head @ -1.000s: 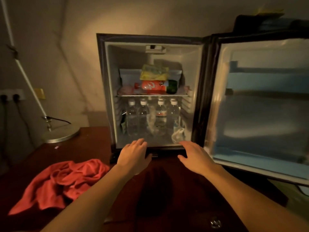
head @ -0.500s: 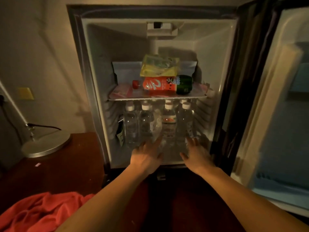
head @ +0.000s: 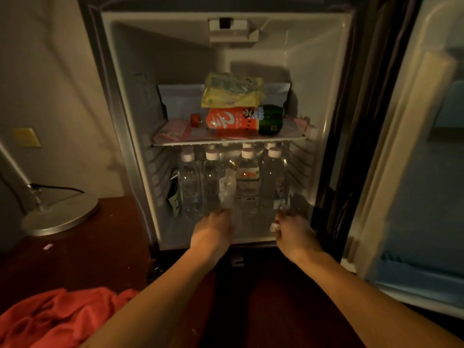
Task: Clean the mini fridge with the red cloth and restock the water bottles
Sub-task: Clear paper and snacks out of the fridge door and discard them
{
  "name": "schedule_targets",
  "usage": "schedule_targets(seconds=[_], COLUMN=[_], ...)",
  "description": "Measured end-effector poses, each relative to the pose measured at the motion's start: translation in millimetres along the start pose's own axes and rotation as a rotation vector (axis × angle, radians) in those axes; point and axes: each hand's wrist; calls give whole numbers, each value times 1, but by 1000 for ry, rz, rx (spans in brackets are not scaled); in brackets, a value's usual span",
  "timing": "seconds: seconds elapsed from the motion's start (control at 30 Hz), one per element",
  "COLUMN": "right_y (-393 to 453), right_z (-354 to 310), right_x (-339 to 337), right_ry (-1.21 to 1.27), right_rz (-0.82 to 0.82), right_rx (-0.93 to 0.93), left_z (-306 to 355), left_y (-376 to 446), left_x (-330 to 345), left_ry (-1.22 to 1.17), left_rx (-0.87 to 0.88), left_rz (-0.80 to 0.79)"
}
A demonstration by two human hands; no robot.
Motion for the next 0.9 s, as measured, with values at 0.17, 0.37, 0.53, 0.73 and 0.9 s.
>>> schedule_targets(seconds=[0.17, 0.37, 0.53, 0.73, 0.9], right_y=[-18, -41, -64, -93, -125], right_z=[-5, -4, -2, 9, 18], right_x=[-10, -18, -28, -34, -47], right_ry=[72, 99, 120, 138, 181], right_rz=[60, 86, 72, 60, 77], right_rx=[-88, -170, -114, -84, -77], left_z=[-4, -9, -3, 9, 24], left_y=[-16, -29, -49, -80, -101], left_x=[-2, -4, -9, -14, -14], left_ry=[-145, -90, -167, -128, -155], left_rx=[-7, -88, -133, 10, 130], left_rz=[31, -123, -161, -78, 5])
Point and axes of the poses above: each hand's wrist, its own y-axis towards the middle knuckle, its own x-axis out of the palm, z = x × y, and after that the axes turned 1 degree about x, right-handed
